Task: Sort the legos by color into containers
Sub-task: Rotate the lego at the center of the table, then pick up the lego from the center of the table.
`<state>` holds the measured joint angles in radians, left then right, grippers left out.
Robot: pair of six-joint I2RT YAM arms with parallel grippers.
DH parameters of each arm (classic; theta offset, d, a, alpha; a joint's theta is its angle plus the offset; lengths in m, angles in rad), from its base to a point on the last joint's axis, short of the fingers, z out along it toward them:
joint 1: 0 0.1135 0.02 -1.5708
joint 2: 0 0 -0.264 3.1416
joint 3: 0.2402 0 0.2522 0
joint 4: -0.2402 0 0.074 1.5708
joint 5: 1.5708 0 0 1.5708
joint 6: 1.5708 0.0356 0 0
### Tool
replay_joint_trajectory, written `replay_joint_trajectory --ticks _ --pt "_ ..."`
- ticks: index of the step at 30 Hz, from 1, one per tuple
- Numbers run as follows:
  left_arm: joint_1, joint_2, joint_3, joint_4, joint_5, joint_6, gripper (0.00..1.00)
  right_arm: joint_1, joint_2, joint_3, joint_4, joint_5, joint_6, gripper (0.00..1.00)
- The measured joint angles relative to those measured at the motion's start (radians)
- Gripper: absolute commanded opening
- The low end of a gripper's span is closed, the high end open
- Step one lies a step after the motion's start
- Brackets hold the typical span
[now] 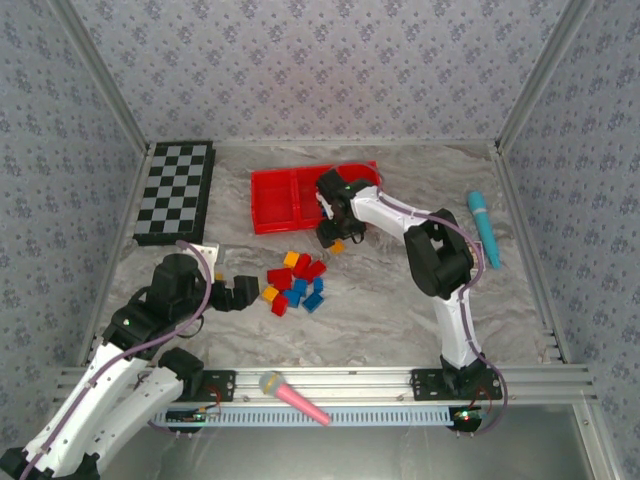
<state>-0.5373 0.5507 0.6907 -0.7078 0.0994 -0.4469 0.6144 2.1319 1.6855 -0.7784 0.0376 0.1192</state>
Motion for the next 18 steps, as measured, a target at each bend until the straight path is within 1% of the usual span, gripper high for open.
replay_joint_trajectory --ticks 8,14,18 --pt "0.000 -0.007 0.000 0.000 0.000 0.000 1.00 0.015 0.000 -0.002 -0.002 -0.001 0.000 0.73" --pt "0.000 -0.012 0.000 0.000 0.000 0.000 1.00 0.019 0.000 -0.043 0.010 -0.019 0.000 0.74" --pt "0.000 -0.013 0.000 0.000 0.000 0.000 1.00 0.019 0.000 -0.045 0.009 -0.026 -0.002 0.72"
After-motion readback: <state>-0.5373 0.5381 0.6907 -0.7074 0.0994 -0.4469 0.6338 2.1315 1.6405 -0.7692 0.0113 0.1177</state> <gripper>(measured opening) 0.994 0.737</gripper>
